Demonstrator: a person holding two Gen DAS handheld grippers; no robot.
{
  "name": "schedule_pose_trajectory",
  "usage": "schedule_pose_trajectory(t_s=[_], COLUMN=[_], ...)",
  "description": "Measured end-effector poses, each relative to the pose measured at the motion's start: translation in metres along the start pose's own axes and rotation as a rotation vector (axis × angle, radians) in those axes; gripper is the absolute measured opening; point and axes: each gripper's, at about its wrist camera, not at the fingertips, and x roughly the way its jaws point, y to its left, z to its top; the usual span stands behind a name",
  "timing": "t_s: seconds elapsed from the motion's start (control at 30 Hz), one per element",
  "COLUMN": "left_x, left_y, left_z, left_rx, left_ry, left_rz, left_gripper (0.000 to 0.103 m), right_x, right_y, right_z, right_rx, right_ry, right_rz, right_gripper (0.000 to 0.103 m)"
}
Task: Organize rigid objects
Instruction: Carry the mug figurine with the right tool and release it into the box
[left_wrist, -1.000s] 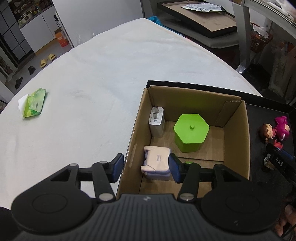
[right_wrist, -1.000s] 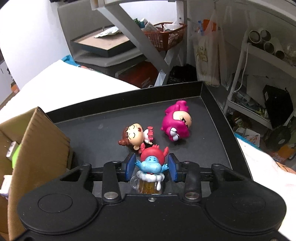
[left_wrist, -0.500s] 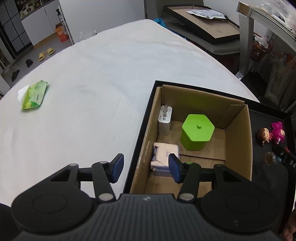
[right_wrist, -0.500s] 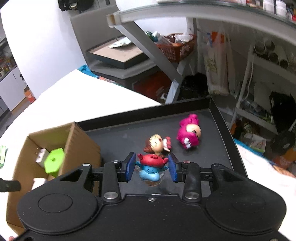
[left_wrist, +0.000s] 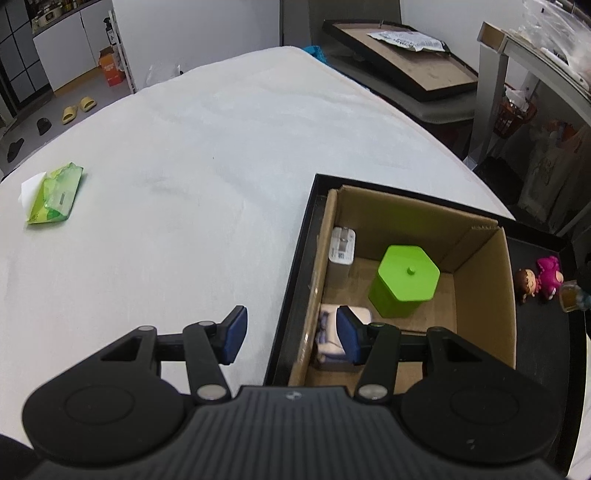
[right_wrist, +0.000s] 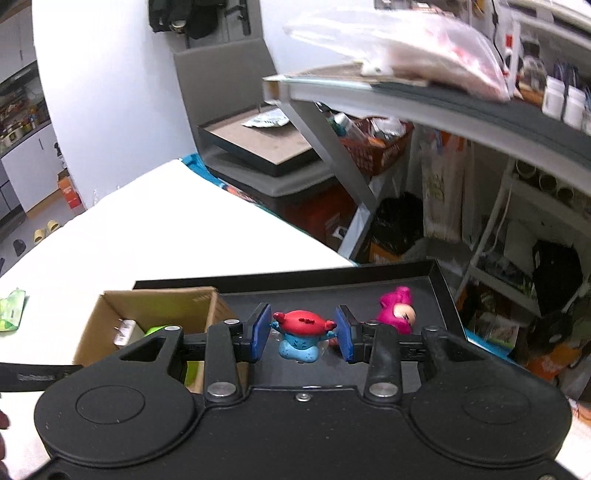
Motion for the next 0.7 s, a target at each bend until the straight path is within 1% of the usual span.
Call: schedule_pose_trajectory(t_s=[0.07, 0.3, 0.37, 0.5, 0.57, 0.7], left_x=[0.003, 0.015, 0.018, 0.024, 0.026, 0.029], left_y=[0.005, 0.024, 0.028, 0.028, 0.030, 0.037], left_z=[-0.001, -0.005, -0.008, -0.012, -0.013, -0.014], left_rx=[-0.006, -0.064, -0.086, -0.083, -0.093, -0.117], left_ry=[-0.003, 0.023, 0.029, 0.047, 0.057, 0.065], left_rz=[-0.011, -0.072, -0.092, -0.128, -0.156, -0.182], left_gripper=[0.052, 0.052, 0.052, 0.052, 0.052, 0.052], right_x=[-0.005, -0.019, -0.020, -0.020, -0.020, -0.015], right_y=[0.007, 0.042, 0.051, 0.071, 0.082, 0.100], right_z=[0.004, 0.017, 0.020, 0.021, 0.021, 0.019], right_rx=[-0.018, -0.078, -0.089, -0.127, -0.148, -0.186], right_ry=[-0.008, -0.027, -0.025, -0.017, -0.013, 0.008], right_rz=[0.001, 0.012, 0.020, 0.035, 0.036, 0.033], right_gripper=[0.037, 0.037, 0.037, 0.037, 0.037, 0.037])
